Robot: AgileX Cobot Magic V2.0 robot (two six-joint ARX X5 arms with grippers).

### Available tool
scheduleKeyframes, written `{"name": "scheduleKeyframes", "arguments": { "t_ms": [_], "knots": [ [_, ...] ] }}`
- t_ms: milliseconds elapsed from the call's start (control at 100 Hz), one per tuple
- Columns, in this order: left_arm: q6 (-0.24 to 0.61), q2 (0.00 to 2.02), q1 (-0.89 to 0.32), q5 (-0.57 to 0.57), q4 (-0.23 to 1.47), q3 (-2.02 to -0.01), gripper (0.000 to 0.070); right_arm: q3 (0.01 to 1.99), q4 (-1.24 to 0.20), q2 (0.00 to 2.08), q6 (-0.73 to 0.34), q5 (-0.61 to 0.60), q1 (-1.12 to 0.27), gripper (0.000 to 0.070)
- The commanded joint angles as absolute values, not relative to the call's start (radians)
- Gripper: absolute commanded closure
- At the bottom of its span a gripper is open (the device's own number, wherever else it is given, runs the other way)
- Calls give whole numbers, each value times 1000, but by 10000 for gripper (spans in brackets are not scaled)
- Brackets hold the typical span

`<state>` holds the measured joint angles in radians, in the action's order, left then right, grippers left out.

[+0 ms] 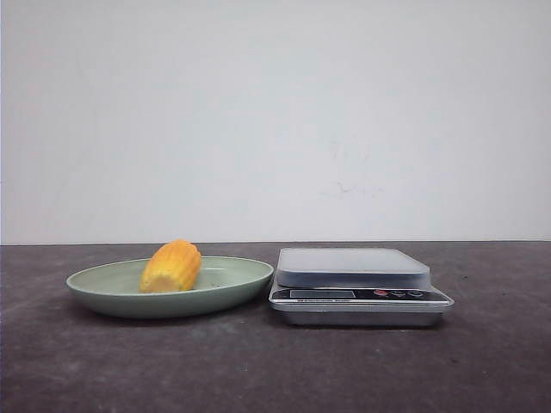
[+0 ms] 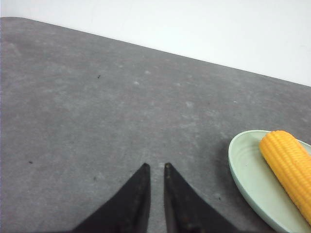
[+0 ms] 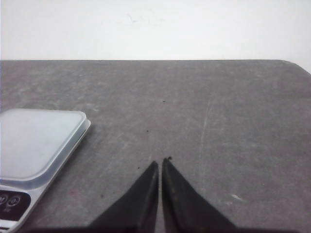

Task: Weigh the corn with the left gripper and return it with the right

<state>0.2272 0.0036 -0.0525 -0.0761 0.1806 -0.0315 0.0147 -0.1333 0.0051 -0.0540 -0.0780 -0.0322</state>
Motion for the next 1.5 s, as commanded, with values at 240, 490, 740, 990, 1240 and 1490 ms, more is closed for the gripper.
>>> {"name": "scheduleKeyframes", "arguments": {
  "t_ms": [240, 490, 740, 990, 1240, 1490],
  "knots": [
    [217, 3, -52, -74, 186, -14, 694, 13, -178, 4, -22, -71, -32, 695],
    [217, 3, -52, -74, 186, -14, 694, 13, -151, 4, -22, -71, -32, 695],
    [217, 3, -52, -74, 186, -14, 694, 13, -151, 4, -22, -71, -32, 695],
    [217, 3, -52, -74, 186, -14, 694, 13, -151, 4, -22, -71, -32, 695],
    [217, 3, -52, -74, 186, -14, 694, 13, -151, 4, -22, -71, -32, 695],
    [217, 3, -52, -74, 186, -14, 694, 13, -151, 4, -22, -71, -32, 695]
  ]
}}
